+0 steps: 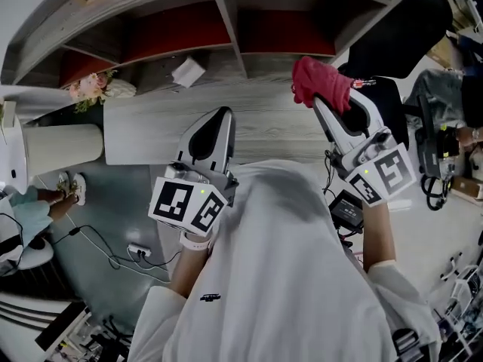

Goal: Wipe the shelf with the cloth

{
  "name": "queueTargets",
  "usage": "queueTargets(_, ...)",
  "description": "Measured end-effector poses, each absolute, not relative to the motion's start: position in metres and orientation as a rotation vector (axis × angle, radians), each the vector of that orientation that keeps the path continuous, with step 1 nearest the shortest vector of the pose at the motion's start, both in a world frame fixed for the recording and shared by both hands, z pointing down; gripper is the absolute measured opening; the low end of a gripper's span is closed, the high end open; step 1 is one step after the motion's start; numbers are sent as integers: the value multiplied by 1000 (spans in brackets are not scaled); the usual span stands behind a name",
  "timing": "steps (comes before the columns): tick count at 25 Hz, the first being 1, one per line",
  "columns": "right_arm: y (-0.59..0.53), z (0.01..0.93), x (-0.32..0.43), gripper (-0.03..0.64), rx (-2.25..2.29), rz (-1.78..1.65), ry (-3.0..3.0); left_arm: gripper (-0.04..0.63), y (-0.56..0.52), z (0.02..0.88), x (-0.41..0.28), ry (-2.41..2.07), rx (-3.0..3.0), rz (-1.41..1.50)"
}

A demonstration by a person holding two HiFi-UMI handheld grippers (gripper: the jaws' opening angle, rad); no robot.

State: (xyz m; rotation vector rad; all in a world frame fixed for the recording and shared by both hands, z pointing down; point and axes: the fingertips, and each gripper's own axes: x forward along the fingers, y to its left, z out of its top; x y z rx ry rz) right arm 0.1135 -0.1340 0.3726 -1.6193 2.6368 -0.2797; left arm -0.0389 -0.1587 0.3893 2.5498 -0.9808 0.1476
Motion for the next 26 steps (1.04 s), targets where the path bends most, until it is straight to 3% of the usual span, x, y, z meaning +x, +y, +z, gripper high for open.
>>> queueTargets(26,-124,380,102,114,-1518,-287,2703,6,-152,388,-26,-998,2563,148)
